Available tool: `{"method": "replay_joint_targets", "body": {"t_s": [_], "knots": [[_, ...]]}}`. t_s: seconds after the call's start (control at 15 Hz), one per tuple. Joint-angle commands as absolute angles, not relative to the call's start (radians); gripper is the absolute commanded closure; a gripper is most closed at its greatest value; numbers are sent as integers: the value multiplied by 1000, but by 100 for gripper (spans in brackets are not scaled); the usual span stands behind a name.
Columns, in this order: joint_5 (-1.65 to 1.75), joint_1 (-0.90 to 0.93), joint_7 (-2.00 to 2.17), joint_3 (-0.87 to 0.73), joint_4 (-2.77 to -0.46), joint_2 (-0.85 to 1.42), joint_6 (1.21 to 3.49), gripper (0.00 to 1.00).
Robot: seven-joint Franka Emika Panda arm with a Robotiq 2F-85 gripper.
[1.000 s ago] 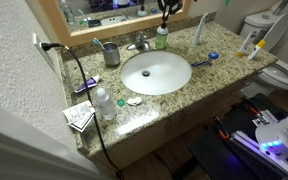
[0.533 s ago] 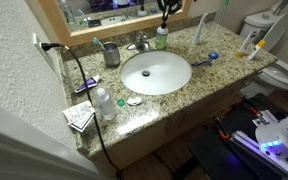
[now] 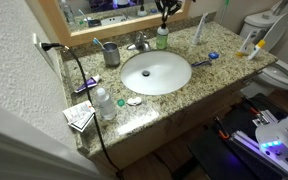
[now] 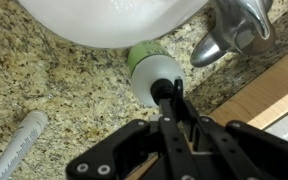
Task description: Move the pump bottle forward and then push down on its pump
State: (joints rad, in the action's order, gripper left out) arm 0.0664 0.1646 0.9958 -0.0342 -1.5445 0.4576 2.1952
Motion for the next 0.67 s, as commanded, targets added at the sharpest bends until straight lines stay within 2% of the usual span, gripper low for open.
{"method": "replay_joint_targets", "body": {"t_s": [0.0, 0.6], "knots": [[85, 172, 1009, -45, -1563, 502, 2205, 96], [92, 168, 1029, -68, -1606, 540, 2215, 96]]}}
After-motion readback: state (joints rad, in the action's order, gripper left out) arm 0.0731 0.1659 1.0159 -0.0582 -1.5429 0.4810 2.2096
